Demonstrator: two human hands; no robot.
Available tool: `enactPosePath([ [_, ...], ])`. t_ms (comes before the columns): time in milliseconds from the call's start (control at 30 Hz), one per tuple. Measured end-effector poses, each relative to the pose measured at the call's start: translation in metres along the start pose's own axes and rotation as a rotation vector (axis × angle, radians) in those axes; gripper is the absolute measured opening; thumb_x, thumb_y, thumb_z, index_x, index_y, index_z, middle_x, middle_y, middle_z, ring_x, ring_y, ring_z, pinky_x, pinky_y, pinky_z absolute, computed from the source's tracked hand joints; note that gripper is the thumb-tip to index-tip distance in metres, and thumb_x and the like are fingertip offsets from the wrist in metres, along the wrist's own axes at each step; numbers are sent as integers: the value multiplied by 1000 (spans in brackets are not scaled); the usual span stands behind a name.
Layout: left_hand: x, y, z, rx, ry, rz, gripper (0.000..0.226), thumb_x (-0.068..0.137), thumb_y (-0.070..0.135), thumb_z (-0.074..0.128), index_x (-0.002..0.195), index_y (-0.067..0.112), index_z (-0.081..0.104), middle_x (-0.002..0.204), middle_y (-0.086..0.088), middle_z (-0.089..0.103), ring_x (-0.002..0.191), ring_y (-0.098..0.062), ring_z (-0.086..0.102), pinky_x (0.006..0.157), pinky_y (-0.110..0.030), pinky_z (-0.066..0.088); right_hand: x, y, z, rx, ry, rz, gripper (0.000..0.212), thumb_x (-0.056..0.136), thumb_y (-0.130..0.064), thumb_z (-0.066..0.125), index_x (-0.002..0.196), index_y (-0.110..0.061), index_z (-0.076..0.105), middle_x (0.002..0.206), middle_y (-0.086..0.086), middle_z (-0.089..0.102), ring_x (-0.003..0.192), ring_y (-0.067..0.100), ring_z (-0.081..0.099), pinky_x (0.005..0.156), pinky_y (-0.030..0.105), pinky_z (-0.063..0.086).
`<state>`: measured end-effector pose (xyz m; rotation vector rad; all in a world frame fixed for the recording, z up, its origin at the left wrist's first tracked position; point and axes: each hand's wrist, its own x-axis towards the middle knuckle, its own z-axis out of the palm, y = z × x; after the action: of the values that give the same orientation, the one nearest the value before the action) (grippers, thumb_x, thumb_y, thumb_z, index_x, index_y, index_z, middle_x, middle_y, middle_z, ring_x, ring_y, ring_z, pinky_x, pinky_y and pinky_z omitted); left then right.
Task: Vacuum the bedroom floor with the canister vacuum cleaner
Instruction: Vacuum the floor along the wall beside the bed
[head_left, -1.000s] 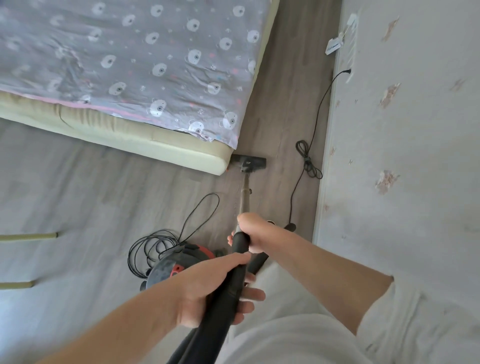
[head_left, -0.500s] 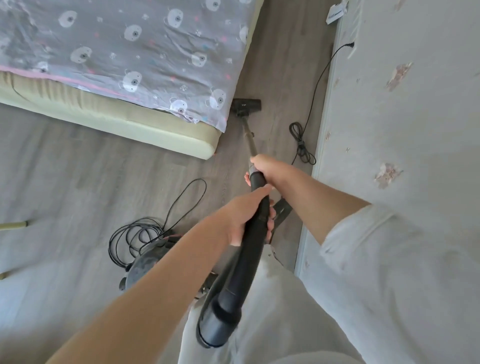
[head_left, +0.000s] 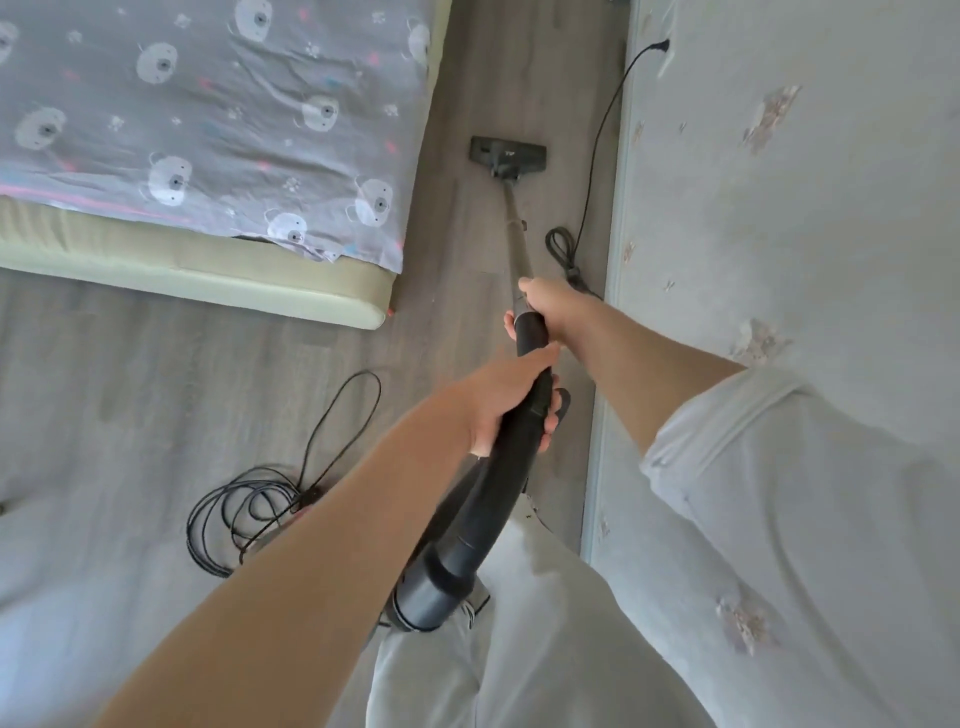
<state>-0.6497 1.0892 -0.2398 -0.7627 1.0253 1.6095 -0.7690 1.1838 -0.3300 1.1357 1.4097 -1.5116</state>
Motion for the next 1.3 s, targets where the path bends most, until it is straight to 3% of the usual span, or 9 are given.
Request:
enactPosePath([
  [167,-53,-83,-8,70,23,-133,39,94,53,65,99,15,58,65,-1,59,48,-19,53,49,-27,48,-45,99,-4,30,-39,27,17,101,-28,44,96,-12,46,80,10,49,61,21,49,55,32,54],
  [367,-157,-161,-24,81,72,-214,40,96,52,64,103,14,58,66,-3,57,48,-20,51,48,-27,47,-123,202,28,58,-116,20,21,102,-24,39,121,-16,41,103,15,49,58,25,54,57,36,57],
  [667,-240,-209,-10,185,-13,-266,48,95,58,62,108,12,55,69,-3,62,51,-21,58,53,-27,52,-206,273,23,239,-62,128,12,98,-19,45,97,-7,47,94,18,53,60,25,54,46,33,55],
  [800,-224,-207,9,210,-69,-296,46,94,58,63,104,14,53,68,-3,62,51,-21,60,53,-28,54,-202,267,-5,325,15,149,15,100,-22,50,98,-8,47,86,16,51,63,23,51,43,31,53],
  [900,-195,-189,22,231,-49,-255,43,96,56,61,102,14,53,64,-2,62,48,-20,59,50,-26,53,-186,239,-21,350,53,133,17,100,-23,51,94,-9,45,92,16,48,67,22,50,44,28,52],
  [1100,-133,-127,38,171,-38,-163,38,95,51,65,95,14,55,64,-2,60,46,-18,56,47,-25,51,-138,159,-42,227,61,43,19,101,-23,49,91,-8,44,91,16,43,73,24,52,50,29,56],
  [1300,-90,-91,52,57,48,-43,35,97,48,64,97,14,58,65,-1,60,44,-15,55,45,-23,49,-103,100,-47,86,32,-3,22,102,-25,46,117,-10,40,100,13,43,66,23,57,60,32,58],
])
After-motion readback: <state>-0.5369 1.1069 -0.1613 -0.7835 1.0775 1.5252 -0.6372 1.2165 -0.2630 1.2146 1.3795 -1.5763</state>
